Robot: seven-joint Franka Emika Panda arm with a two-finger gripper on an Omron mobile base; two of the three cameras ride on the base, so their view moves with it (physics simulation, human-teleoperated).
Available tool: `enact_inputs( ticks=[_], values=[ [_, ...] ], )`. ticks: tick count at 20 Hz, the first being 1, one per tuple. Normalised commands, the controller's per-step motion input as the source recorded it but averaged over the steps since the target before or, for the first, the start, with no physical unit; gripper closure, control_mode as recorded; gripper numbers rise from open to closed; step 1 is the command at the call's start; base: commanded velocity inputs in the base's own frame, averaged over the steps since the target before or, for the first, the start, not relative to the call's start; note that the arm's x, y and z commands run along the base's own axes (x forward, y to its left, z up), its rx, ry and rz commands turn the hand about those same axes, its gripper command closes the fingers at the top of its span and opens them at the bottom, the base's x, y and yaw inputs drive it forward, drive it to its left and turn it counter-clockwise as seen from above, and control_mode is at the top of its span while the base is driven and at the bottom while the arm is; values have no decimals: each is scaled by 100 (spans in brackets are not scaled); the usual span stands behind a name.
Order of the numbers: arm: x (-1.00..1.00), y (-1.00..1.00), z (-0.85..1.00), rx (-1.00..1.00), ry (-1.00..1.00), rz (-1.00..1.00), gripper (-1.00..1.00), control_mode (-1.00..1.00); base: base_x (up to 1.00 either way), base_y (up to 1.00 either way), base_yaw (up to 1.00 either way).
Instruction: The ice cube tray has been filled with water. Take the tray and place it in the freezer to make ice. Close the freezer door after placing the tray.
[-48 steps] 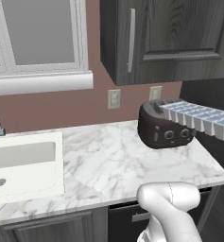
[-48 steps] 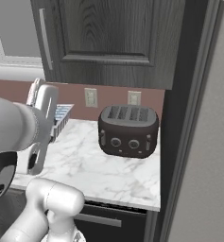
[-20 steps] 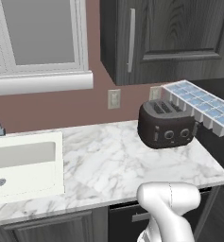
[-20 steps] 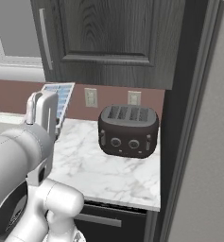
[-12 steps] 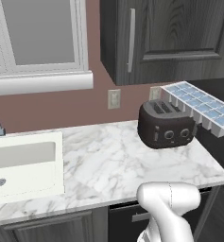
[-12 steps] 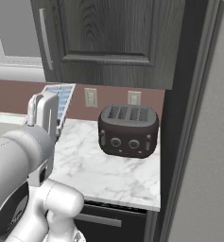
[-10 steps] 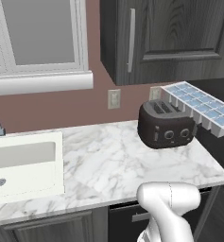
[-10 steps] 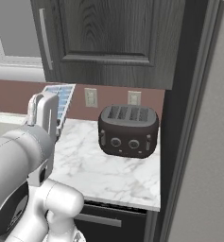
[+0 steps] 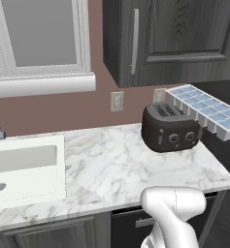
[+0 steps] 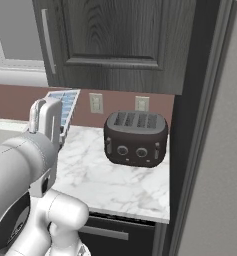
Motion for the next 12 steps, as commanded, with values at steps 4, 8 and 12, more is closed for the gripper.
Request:
enact_inputs(
  ticks=[4, 8, 12],
  values=[
    [0, 0, 0, 0, 0, 0, 100, -100, 0, 0, 0],
    [0, 0, 0, 0, 0, 0, 100, 100, 0, 0, 0],
    [0, 0, 0, 0, 0, 0, 100, 100, -17, 0, 0]
  ],
)
